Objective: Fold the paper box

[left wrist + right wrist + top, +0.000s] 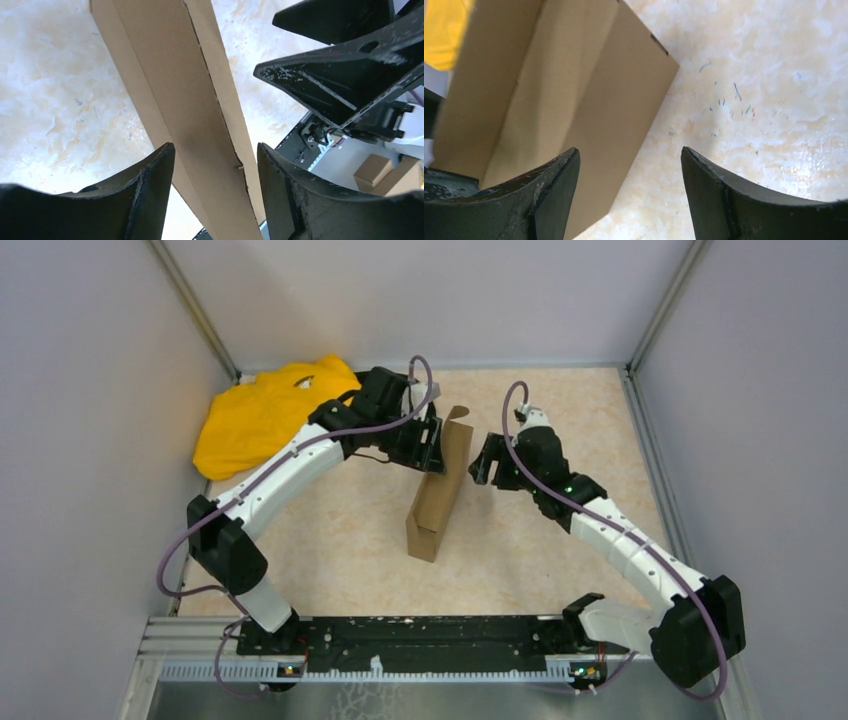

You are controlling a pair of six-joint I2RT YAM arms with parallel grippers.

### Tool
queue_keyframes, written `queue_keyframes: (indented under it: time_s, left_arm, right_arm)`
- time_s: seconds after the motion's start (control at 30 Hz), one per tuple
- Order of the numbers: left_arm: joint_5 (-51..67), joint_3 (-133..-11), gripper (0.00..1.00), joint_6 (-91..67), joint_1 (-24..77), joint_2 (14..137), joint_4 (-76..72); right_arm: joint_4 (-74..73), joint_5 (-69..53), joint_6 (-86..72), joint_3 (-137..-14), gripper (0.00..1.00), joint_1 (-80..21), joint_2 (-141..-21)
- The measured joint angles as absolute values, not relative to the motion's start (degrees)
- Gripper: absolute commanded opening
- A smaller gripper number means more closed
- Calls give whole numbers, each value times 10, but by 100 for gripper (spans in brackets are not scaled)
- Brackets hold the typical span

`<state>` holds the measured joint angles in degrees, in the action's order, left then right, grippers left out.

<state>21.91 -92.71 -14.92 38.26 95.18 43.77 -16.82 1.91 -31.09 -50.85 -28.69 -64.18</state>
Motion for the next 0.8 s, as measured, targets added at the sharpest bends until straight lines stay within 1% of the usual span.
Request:
queue_keyframes:
  time_s: [0.23,0.37,0.5,0.53,0.57,0.6,0.8]
  left_arm:
    - [153,-945,68,-154,406,981,481]
    - [115,-964,69,-159,416,1001,505]
    - [93,-981,71,-165,429,1014,518]
    - [89,-986,74,-167,433,1017,522]
    - [83,-993,92,-169,437,1020,528]
    - [78,-999,97,-170,441,1023,532]
    - [56,-1028,97,-176,460,1035,552]
  right_arm:
    - [-157,-33,-311,-450,61,-287,-642]
    - [-132,-71,-318,-420,59,-288,-643]
    - [-111,-91,-325,-408,58,-291,-648]
    - [-107,-94,-327,-408,58,-293,-649]
    - [-101,-95,-329,-408,58,-295,-651]
    - [-94,-96,-331,-408,58,-297,-653]
    - [-61,-102,-346,-407,58,-304,-665]
